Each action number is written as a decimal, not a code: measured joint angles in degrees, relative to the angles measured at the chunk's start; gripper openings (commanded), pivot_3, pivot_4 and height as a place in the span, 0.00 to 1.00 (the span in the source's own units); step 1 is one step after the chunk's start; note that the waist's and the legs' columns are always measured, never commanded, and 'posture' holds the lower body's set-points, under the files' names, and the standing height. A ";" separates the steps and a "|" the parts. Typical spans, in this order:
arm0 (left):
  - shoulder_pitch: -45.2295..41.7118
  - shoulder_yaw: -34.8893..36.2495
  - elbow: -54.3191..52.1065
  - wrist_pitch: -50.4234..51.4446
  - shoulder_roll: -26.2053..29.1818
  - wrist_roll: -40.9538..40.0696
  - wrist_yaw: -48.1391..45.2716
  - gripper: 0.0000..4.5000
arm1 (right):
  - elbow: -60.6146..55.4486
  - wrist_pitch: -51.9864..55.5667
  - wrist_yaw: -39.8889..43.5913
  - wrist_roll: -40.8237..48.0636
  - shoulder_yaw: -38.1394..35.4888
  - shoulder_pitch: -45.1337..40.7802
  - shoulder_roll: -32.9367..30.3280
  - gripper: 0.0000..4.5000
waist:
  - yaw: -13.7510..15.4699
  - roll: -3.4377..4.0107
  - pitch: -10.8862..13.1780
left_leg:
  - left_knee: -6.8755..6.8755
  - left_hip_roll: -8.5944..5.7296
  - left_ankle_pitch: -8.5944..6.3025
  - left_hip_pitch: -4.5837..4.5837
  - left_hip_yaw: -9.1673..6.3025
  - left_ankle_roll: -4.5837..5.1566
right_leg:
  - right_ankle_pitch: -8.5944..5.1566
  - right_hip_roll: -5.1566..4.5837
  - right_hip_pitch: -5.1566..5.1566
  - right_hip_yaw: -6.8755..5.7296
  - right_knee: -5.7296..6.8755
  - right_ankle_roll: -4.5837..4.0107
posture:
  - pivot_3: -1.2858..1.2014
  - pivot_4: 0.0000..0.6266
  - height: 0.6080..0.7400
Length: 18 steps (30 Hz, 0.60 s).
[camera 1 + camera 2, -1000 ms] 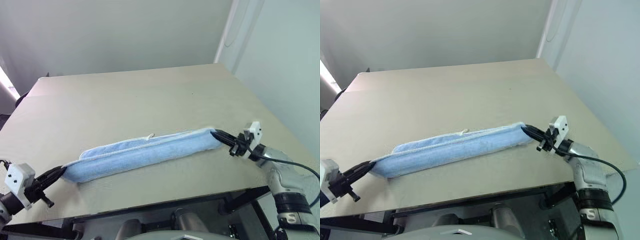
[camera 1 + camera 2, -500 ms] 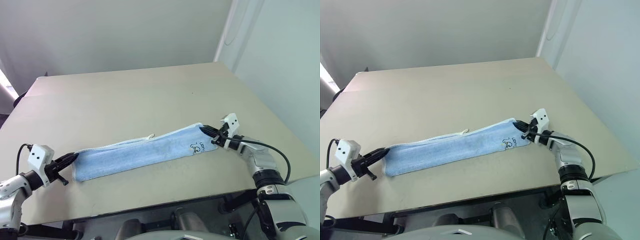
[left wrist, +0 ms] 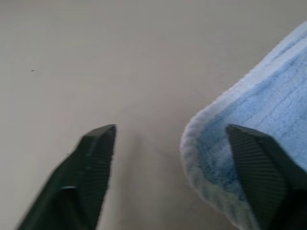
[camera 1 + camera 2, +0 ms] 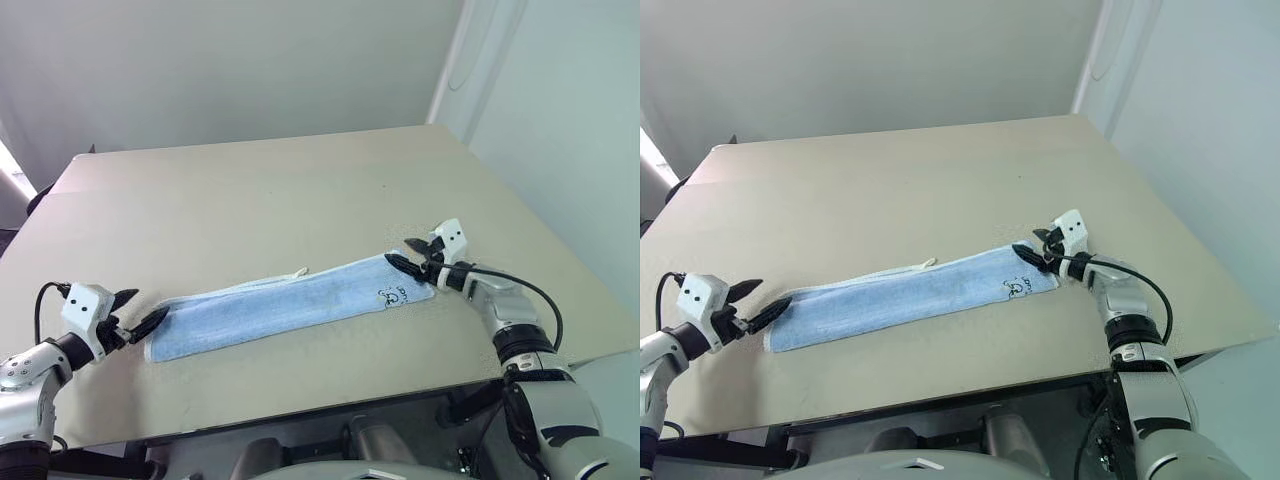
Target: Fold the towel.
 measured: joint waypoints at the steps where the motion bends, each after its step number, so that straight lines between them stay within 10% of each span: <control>1: -0.23 1.18 -0.74 0.83 -0.87 -0.75 1.79 0.96 | -0.16 4.65 -0.36 1.55 -1.16 -0.94 -0.43 0.95 | 0.04 0.00 0.00 | 0.02 0.00 0.00 -0.01 0.00 0.00 | 0.01 -0.03 -0.02 0.04 0.01 0.00 | 0.52 0.00 1.00; 9: 10.35 4.29 -31.30 24.90 -0.56 -22.81 -1.11 0.96 | -0.91 45.93 6.93 11.91 -5.94 -5.73 -13.31 0.95 | 0.13 -0.01 -0.01 | -0.06 -0.06 -0.04 -0.15 0.03 0.06 | -0.06 -0.13 -0.16 0.01 -0.23 0.14 | 0.52 0.00 1.00; 18: 9.56 -5.55 -38.96 31.74 -2.10 -22.68 0.29 0.96 | -11.57 62.51 15.33 16.22 -1.36 4.30 -18.39 0.95 | -0.26 0.07 -0.02 | 0.04 -0.04 -0.03 0.09 0.26 0.07 | -0.31 0.28 0.18 0.19 0.03 0.14 | 0.52 0.00 1.00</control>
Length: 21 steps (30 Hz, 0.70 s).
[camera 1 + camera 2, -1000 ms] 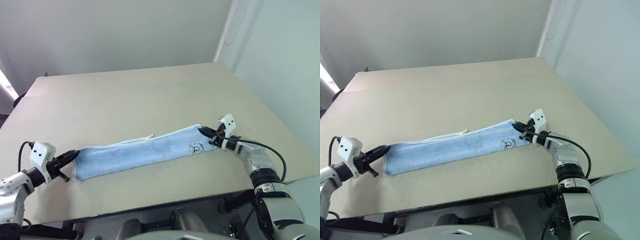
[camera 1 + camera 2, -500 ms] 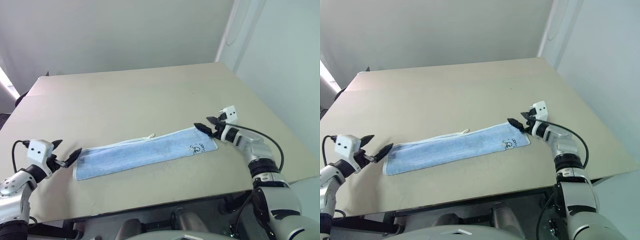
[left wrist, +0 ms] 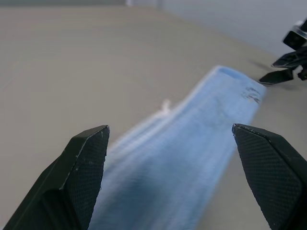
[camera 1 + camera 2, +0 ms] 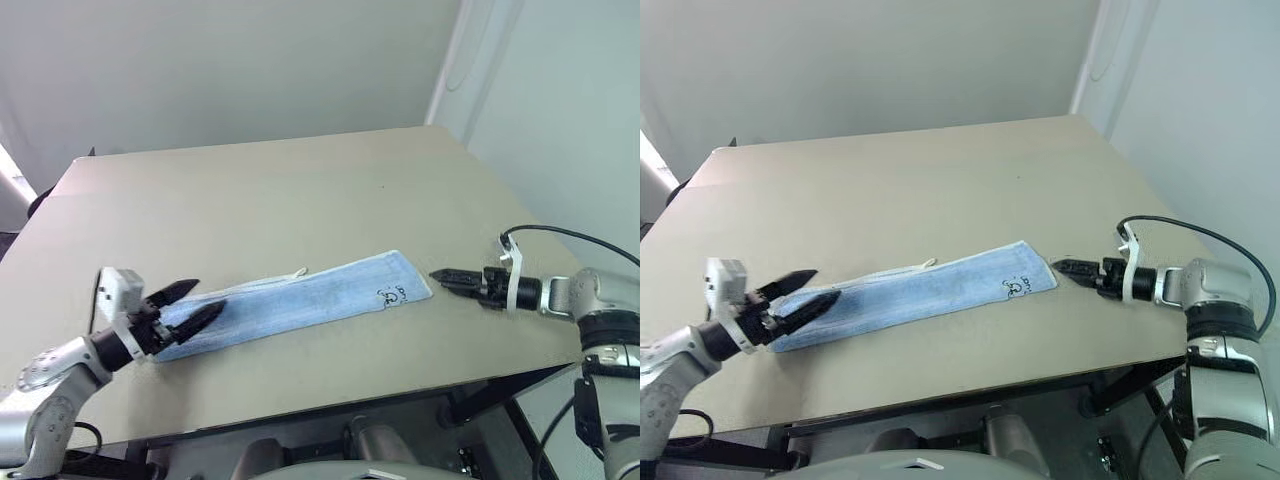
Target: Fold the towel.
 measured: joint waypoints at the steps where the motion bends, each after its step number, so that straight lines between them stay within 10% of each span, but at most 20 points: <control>1: -0.25 -1.43 -0.02 0.27 -0.18 0.59 0.35 0.96 | -1.14 0.71 0.25 0.25 0.10 0.64 -0.09 0.95 | -0.02 -0.01 0.00 | 0.00 0.00 0.00 0.01 0.01 0.00 | 0.00 0.04 0.00 0.05 0.01 0.00 | 0.52 0.00 1.00; 21: -4.99 -9.27 -1.63 2.65 -3.10 5.95 3.57 0.96 | 1.76 -2.54 -7.32 0.73 -0.99 -4.02 10.43 0.95 | -2.90 -0.41 -0.16 | 0.02 0.25 0.00 0.12 0.14 0.00 | 0.10 0.74 0.01 0.78 0.00 -0.04 | 0.52 0.00 1.00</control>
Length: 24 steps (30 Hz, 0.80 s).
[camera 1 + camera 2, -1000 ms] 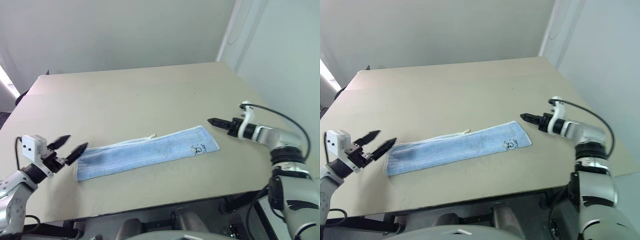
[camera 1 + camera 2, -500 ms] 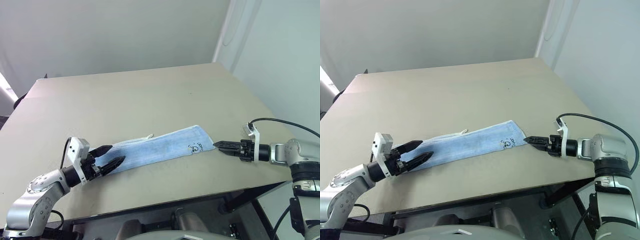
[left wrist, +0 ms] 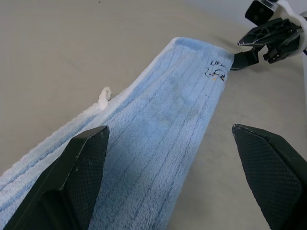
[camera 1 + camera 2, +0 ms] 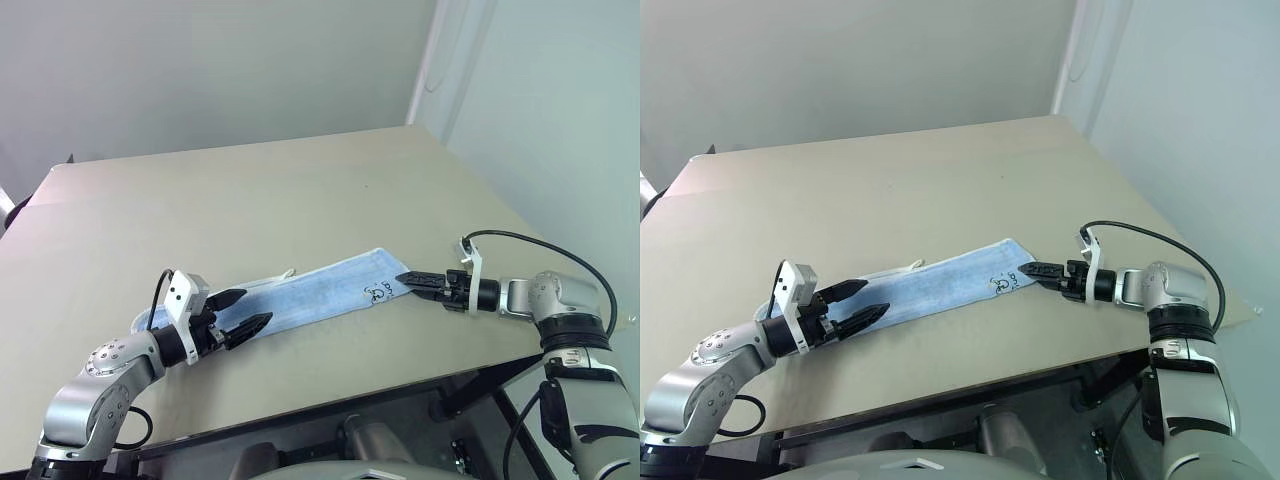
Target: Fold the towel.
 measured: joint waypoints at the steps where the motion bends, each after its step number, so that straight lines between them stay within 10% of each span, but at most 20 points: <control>1: 0.01 0.00 0.00 0.00 -0.24 0.02 -0.02 0.96 | 0.92 -0.15 -0.28 0.01 -0.23 -0.52 0.37 0.95 | -0.18 0.00 0.00 | 0.02 0.00 0.00 0.00 0.03 0.00 | 0.02 0.00 0.00 0.05 0.00 0.03 | 0.52 0.00 1.00; 14: -1.54 0.27 1.18 0.00 -0.29 0.16 -0.02 0.96 | 3.28 -2.54 -1.31 -0.70 -0.06 -2.18 2.05 0.02 | -0.05 0.05 0.03 | -0.04 -0.08 0.00 -0.21 0.05 0.00 | 0.08 -0.03 -0.14 0.23 -0.17 0.11 | 0.52 0.00 1.00; 24: -1.87 2.97 5.13 -0.18 0.53 1.40 0.62 0.96 | 2.50 -7.48 8.41 -3.04 2.80 0.94 -10.53 0.01 | 1.03 0.20 0.13 | -0.05 -0.26 -0.03 -0.29 0.09 0.04 | 0.11 -0.17 -0.14 0.35 -0.45 0.30 | 0.52 0.00 1.00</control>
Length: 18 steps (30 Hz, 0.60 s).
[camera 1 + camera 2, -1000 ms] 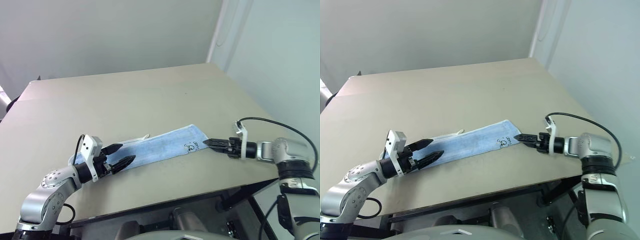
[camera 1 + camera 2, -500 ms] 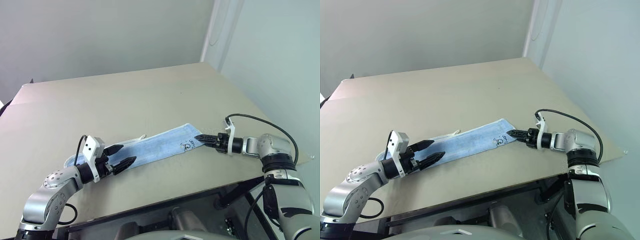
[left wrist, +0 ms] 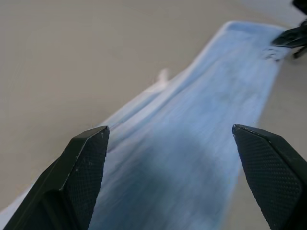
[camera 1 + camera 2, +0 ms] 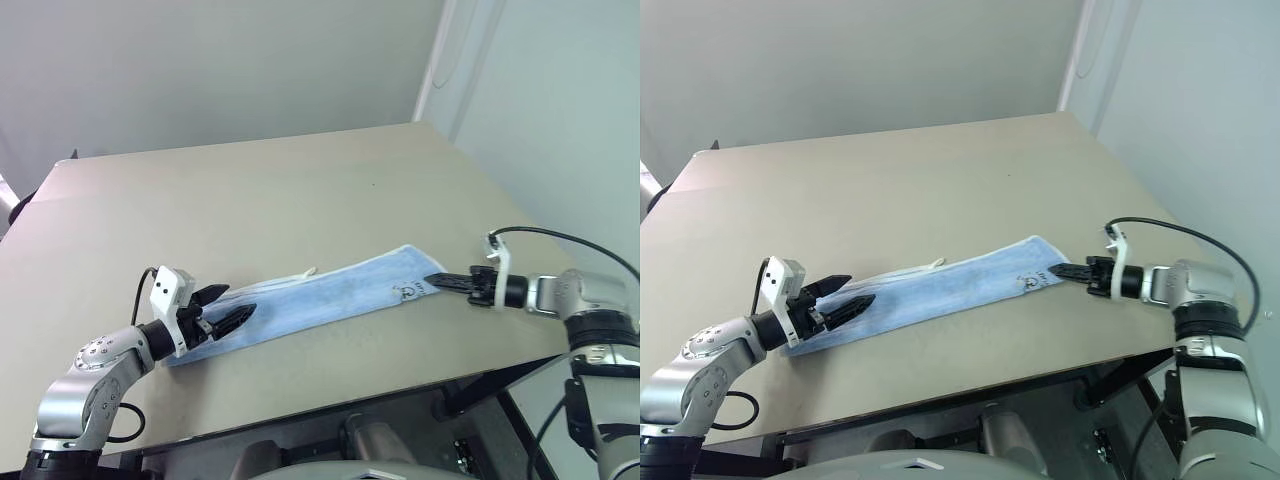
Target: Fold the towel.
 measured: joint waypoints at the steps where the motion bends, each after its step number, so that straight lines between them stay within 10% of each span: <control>1: -0.09 0.00 0.19 -0.11 0.00 0.23 -0.01 0.96 | 1.20 -1.56 0.63 -0.58 -0.02 -0.14 -1.46 0.01 | 0.15 0.00 0.00 | 0.00 0.00 0.00 0.00 0.01 0.00 | 0.00 0.00 0.00 0.00 0.00 0.00 | 0.52 0.00 1.00; 8: -1.74 -0.10 2.77 -0.49 -0.08 1.49 0.23 0.96 | 5.71 -12.86 3.08 -5.60 -0.17 -4.20 -8.72 0.01 | 0.33 0.03 0.04 | 0.00 0.02 0.00 0.04 0.01 0.00 | -0.01 0.12 0.01 0.00 0.05 -0.01 | 0.52 0.00 1.00; 18: -3.90 -0.89 4.38 0.06 -0.93 1.94 -0.29 0.96 | -36.47 -7.84 1.74 -0.70 5.43 3.79 -4.18 0.01 | 0.91 0.08 0.09 | -0.04 0.09 0.00 0.05 -0.09 0.00 | -0.01 0.09 -0.08 -0.05 0.08 -0.02 | 0.52 0.00 1.00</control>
